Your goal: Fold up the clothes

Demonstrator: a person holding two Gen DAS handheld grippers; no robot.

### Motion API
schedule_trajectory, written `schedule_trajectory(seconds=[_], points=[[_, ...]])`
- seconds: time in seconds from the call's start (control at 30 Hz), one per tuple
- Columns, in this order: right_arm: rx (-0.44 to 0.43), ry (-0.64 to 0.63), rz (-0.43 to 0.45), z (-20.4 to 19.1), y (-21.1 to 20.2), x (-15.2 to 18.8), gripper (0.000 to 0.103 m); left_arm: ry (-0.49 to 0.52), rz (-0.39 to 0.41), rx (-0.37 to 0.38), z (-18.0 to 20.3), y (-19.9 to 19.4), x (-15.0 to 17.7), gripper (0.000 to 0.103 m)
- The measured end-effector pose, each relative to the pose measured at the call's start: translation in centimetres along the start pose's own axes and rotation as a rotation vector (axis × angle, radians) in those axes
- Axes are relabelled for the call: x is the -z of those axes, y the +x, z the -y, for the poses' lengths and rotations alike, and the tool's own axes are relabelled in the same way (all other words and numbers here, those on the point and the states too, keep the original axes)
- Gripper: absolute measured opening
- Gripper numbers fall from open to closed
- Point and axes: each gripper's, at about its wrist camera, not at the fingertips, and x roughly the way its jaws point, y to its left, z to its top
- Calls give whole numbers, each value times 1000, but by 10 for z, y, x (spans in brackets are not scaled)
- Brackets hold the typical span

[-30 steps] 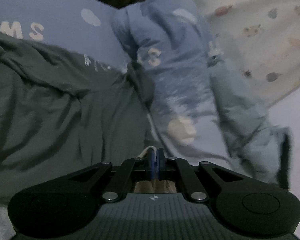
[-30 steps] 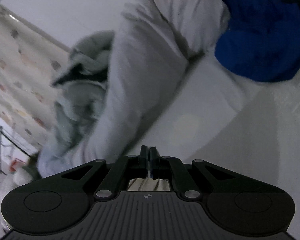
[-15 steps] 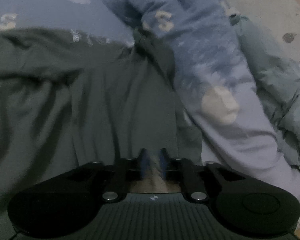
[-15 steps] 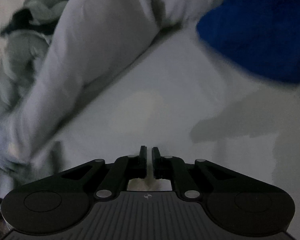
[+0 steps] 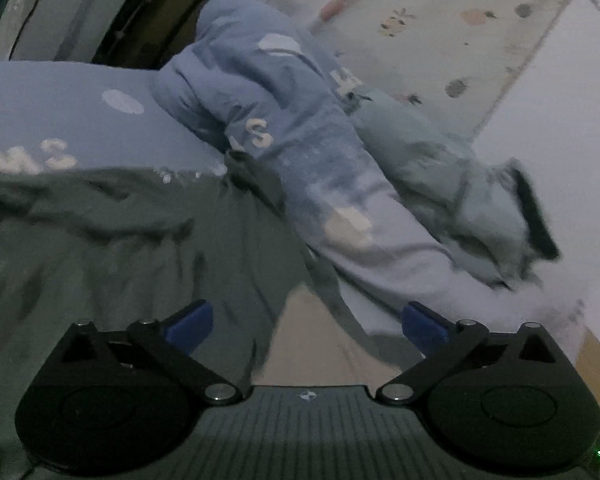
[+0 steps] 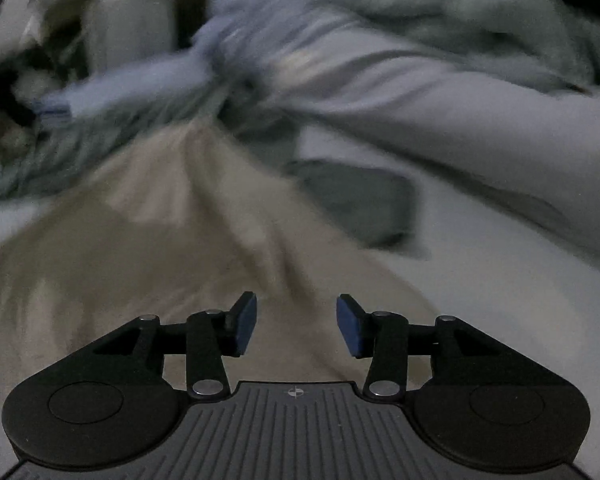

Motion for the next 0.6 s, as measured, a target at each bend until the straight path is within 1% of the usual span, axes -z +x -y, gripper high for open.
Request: schedule_trajectory(seconds=[0.07,0.1,0.13,0.2,0.23,0.33,0.43,0.47,0.5,0.53,0.57,0.6], points=[[1,-63,-46,-13,25,-9,48,-14,-15,25,-5,-29,14,103],[5,-75,-68,-15,33,-12,47,-23,-28,31,-6,-44,21,103],[8,-87,-89,-18,41,-15,42,-37,-44,29,-8,-56,27,103],[16,-83,-100,-16,49,-17,6,-62,-73,31,-15,-76,39,103],[18,-76,-98,-14,50,-18,2,-72,-88,32,-18,-83,45,103],[48,-41,-72,2,54,-35,2,-95,-126,28,-22,-94,59,103],[105,-14,-83,19,73,-53,2,-113,-157,32,-22,-98,73,103],[142,7,-97,27,81,-56,3,-123,-175,40,-19,-96,76,103],[179,28,-111,34,89,-59,6,-133,-194,47,-16,-93,80,103],[221,42,-126,39,94,-61,12,-135,-210,53,-13,-90,83,103],[306,35,-153,40,100,-62,35,-136,-227,59,-9,-86,86,103],[435,20,-177,40,104,-61,59,-127,-247,59,-5,-82,89,103]])
